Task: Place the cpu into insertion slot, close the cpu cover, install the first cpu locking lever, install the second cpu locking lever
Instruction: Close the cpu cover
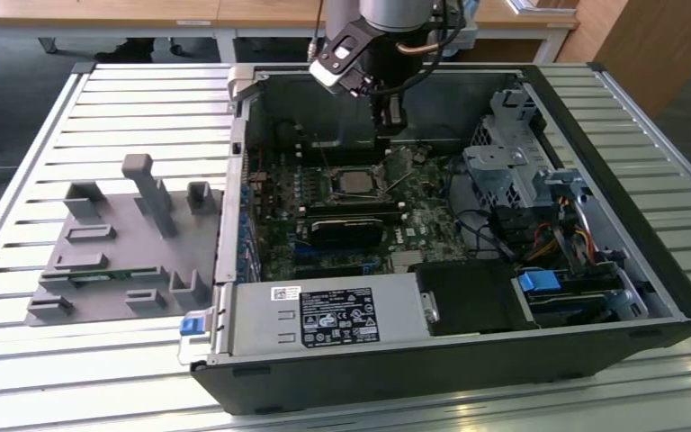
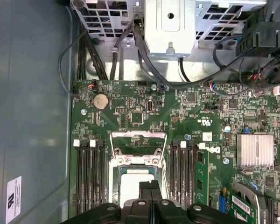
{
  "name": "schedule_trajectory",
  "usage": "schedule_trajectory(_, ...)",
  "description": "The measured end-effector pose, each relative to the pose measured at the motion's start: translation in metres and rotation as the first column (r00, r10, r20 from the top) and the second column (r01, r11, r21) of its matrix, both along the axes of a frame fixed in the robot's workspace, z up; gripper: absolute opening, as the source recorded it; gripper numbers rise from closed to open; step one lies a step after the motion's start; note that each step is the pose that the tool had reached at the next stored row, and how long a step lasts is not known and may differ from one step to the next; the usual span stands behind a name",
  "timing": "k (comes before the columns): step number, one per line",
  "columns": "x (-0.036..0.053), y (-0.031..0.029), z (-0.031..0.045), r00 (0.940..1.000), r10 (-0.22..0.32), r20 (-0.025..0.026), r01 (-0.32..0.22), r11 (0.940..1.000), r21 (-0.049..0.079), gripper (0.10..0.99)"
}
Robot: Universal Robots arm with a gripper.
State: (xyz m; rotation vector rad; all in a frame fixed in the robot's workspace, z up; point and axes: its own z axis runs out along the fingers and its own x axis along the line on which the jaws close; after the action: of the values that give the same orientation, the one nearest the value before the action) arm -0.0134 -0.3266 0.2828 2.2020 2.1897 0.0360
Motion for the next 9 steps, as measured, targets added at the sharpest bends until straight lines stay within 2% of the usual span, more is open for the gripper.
schedule_trajectory(9,0.004,0.0,0.0,1.0,0.0,0.0,0.0,1.0,0.0,0.122)
